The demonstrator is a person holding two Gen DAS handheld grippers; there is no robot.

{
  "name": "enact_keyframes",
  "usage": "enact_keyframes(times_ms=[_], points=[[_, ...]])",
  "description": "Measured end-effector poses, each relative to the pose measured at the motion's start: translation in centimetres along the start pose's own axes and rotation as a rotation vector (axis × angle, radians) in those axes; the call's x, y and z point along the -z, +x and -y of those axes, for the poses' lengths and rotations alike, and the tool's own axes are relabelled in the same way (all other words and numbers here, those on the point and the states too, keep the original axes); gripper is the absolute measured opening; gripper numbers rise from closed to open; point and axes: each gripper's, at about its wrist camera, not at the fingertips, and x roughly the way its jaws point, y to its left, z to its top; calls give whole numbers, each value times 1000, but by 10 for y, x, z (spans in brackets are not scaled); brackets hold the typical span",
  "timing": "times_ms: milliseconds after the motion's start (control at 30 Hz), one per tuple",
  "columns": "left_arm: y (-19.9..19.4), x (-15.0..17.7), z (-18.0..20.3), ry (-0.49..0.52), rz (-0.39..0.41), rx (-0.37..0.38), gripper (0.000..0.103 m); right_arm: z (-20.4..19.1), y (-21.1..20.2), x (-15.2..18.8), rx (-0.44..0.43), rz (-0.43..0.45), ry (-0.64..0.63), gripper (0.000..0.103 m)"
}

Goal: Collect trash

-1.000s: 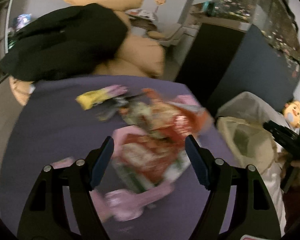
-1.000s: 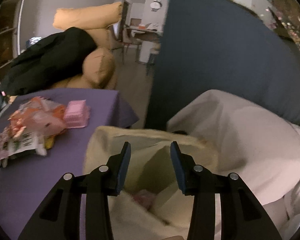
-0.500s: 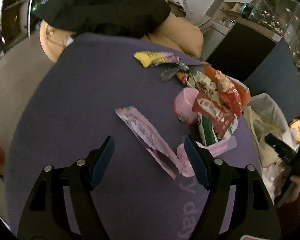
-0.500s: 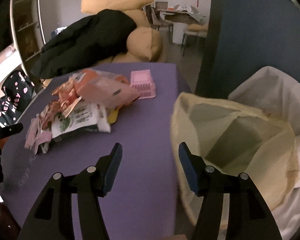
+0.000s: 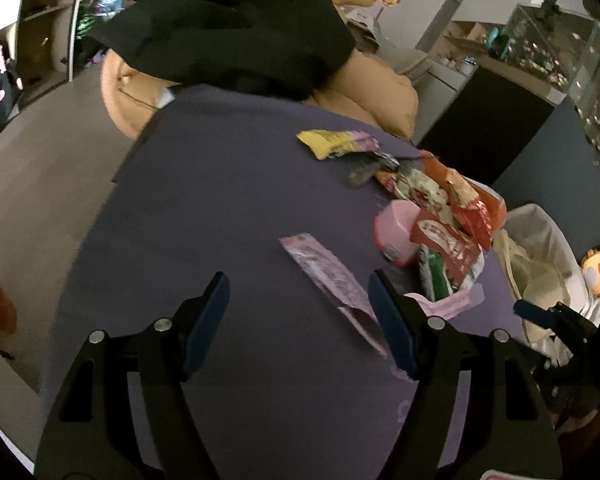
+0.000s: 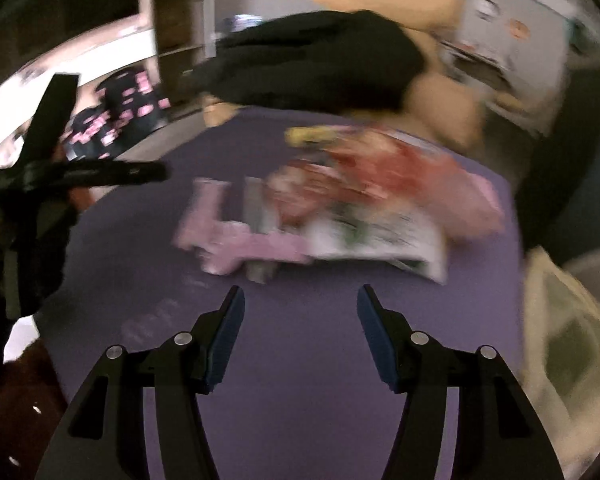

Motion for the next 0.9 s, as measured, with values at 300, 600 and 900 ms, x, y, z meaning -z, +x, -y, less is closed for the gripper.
enact_keyframes(times_ms=[300, 600, 900], points=[[-3, 1, -11, -21, -4, 16, 68, -43, 52, -28, 40, -35, -213, 47], [5, 5, -11, -36, -28, 44, 68, -29, 50, -18, 79, -67, -227, 24], [9, 7, 5, 6, -39, 73, 68, 5, 20, 13, 34, -83, -69, 17]])
